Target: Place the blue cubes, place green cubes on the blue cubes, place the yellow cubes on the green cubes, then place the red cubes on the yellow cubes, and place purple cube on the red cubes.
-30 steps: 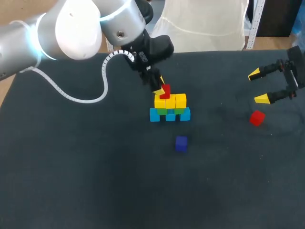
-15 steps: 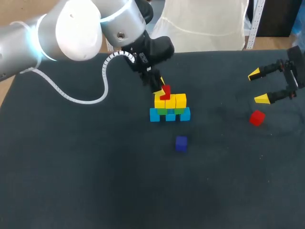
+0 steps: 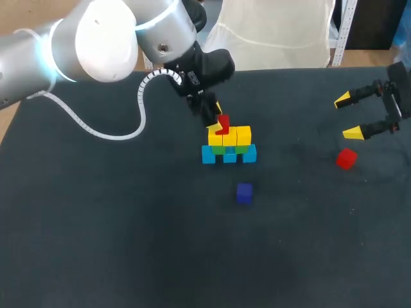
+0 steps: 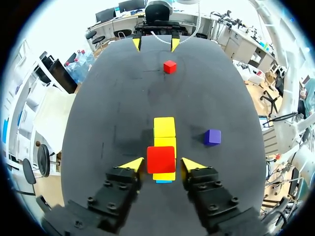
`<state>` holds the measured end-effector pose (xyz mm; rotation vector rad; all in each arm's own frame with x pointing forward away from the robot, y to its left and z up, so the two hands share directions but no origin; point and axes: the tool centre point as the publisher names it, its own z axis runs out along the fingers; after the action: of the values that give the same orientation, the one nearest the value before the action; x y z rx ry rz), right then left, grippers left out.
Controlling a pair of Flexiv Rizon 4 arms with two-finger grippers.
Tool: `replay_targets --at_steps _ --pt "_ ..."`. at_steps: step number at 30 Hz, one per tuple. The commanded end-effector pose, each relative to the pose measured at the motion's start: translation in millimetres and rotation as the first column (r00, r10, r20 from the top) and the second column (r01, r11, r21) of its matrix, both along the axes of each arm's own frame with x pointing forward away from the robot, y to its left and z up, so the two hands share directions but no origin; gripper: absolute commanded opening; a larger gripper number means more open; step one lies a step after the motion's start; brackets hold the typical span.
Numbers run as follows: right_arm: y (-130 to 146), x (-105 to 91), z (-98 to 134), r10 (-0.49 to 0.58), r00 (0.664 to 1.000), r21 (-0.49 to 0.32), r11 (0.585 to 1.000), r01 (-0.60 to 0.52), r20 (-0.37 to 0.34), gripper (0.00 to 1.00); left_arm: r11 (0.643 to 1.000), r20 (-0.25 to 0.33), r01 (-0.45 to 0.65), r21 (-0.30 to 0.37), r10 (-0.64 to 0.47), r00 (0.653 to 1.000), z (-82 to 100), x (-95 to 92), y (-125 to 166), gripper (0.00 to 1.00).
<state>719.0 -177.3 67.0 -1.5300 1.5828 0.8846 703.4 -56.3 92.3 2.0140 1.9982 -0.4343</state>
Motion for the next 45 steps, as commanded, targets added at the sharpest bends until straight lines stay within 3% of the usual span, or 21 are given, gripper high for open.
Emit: replay_targets --at_steps 1,2,3,9,18,30,33,38,45 --pt "-0.3 0.7 -0.3 0.002 1.0 0.001 1.0 -0.002 0.001 1.0 1.0 -0.001 0.0 0.0 0.0 1.0 0.1 0.8 0.2 0.82" --pt "-0.3 0.7 -0.3 0.002 1.0 0.001 1.0 -0.002 0.001 1.0 1.0 -0.001 0.0 0.001 0.0 1.0 0.2 0.8 0.2 0.96" --pt "-0.3 0.7 -0.3 0.002 1.0 0.001 1.0 -0.002 0.001 1.0 1.0 -0.002 -0.001 0.001 0.001 1.0 0.5 1.0 0.4 1.0" --pt "-0.3 0.7 -0.3 0.002 1.0 0.001 1.0 -0.002 0.001 1.0 1.0 0.012 -0.02 -0.012 0.021 1.0 9.5 -0.5 6.5 1.0" --pt "-0.3 0.7 -0.3 0.002 1.0 0.001 1.0 -0.002 0.001 1.0 0.994 0.057 -0.096 -0.058 0.099 0.993 33.4 -1.9 45.1 1.0" --pt "-0.3 0.7 -0.3 0.002 1.0 0.001 1.0 -0.002 0.001 1.0 0.979 0.094 -0.188 -0.078 0.195 0.976 32.8 1.8 103.4 1.0" --pt "-0.3 0.7 -0.3 0.002 1.0 0.001 1.0 -0.002 0.001 1.0 0.975 0.101 -0.194 -0.111 0.205 0.973 31.4 4.6 111.4 1.0" --pt "-0.3 0.7 -0.3 0.002 1.0 0.001 1.0 -0.002 0.001 1.0 0.956 0.079 -0.148 -0.254 0.173 0.982 31.1 7.0 121.5 1.0" --pt "-0.3 0.7 -0.3 0.002 1.0 0.001 1.0 -0.002 0.001 1.0 0.959 0.065 -0.128 -0.254 0.149 0.987 27.9 8.1 127.6 1.0"
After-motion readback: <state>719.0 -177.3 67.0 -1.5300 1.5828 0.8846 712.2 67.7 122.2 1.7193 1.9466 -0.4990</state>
